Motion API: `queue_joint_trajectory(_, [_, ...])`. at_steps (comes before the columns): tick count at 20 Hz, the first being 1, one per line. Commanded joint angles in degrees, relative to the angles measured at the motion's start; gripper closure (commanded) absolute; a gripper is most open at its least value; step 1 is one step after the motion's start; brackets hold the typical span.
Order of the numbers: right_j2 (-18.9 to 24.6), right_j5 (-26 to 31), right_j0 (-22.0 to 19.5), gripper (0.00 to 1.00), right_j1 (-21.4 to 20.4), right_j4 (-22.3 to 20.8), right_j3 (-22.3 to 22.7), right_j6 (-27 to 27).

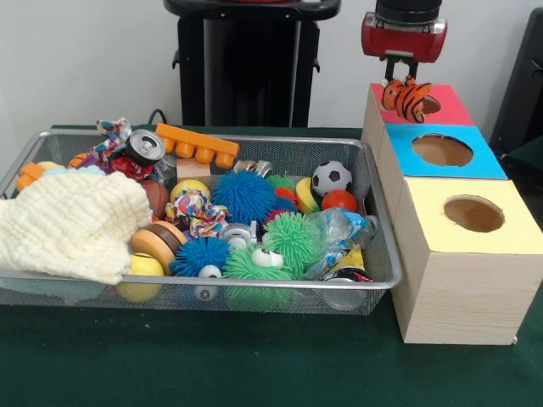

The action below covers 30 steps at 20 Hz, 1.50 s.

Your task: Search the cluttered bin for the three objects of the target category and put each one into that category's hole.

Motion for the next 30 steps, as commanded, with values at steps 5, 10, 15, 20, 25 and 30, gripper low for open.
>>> queue_joint_trajectory(5, [0.4, 8.2, 1.5, 1.0, -6.3, 3.2, 4.6, 13.8])
queue_joint_trajectory(10, [-0.2, 8.3, 2.6, 1.0, -5.3, 3.8, 3.7, 14.8])
queue_joint_trajectory(15, [-0.4, 6.7, 4.1, 1.0, -2.7, 3.9, 2.6, 15.1])
queue_joint_trajectory(20, [0.8, 1.4, 3.6, 1.0, 1.1, 3.9, 3.8, 13.9])
queue_joint_trajectory(25, [2.0, -3.0, 3.4, 1.0, 4.3, 3.8, 4.9, 13.7])
queue_joint_trajectory(30, [3.6, -7.4, 2.3, 1.0, 6.1, 3.8, 6.7, 13.7])
